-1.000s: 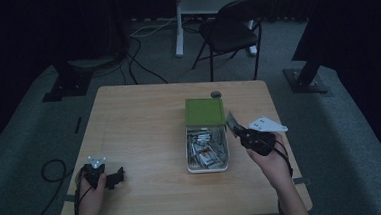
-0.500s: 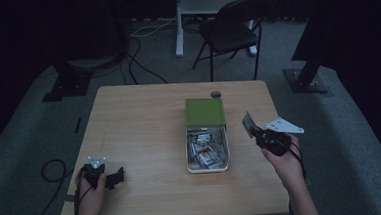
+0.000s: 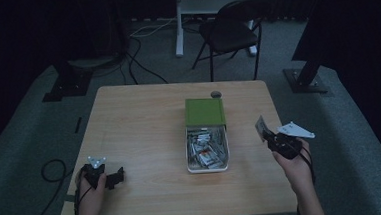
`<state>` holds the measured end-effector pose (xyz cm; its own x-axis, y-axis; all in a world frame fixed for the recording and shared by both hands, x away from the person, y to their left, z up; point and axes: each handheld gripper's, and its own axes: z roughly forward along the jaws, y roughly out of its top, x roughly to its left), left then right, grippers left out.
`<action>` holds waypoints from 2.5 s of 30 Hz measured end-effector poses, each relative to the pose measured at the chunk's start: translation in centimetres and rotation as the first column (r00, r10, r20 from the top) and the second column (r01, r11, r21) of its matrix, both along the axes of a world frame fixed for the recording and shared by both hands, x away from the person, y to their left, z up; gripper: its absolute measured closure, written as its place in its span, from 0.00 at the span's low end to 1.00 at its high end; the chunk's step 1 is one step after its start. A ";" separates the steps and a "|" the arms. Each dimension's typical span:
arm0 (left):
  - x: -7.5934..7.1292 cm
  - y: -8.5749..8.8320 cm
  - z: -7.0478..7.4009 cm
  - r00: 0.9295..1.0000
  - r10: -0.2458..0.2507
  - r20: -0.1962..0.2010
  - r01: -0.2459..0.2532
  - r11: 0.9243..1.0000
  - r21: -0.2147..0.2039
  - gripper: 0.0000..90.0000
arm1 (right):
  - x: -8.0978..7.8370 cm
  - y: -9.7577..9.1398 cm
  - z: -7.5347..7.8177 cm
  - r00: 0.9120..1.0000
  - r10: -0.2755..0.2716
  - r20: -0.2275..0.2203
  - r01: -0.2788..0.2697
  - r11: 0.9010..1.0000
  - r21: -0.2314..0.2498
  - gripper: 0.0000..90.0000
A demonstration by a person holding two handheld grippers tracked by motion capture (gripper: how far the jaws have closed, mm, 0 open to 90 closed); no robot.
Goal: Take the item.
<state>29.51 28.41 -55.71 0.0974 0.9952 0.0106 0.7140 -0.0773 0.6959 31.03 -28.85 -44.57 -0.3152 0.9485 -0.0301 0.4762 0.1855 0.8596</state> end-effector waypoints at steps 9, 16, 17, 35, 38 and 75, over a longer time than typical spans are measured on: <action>0.0 0.0 0.0 1.000 0.000 0.000 0.000 1.000 0.000 0.04 | -0.1 -1.8 -1.8 0.998 -0.048 -0.029 0.048 0.999 -0.019 0.94; 0.0 0.0 0.0 1.000 0.000 0.000 0.000 1.000 0.000 0.04 | -0.2 -2.7 -3.4 0.996 -0.076 -0.047 0.075 0.997 -0.027 0.94; 0.0 0.0 0.0 1.000 0.000 0.000 0.000 1.000 0.000 0.04 | -0.2 -2.8 -3.7 0.995 -0.079 -0.053 0.078 0.997 -0.027 0.94; 0.0 0.0 0.0 1.000 0.001 0.001 -0.001 1.000 -0.001 0.04 | 0.3 -3.1 -7.5 0.988 -0.109 -0.110 0.101 0.992 -0.078 0.94; 0.0 0.0 0.0 1.000 0.000 0.000 0.000 1.000 0.000 0.04 | 0.3 -2.7 -7.9 0.988 -0.091 -0.121 0.080 0.993 -0.090 0.94; 0.0 0.0 0.0 1.000 0.001 0.001 -0.001 1.000 -0.002 0.04 | 0.0 2.2 -10.4 0.969 0.131 -0.210 -0.152 0.985 -0.087 0.70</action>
<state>29.51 28.42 -55.71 0.0963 0.9953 0.0091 0.7137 -0.0755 0.6964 31.05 -26.67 -54.97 -0.4552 0.8892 -0.0457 0.6011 0.3448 0.7209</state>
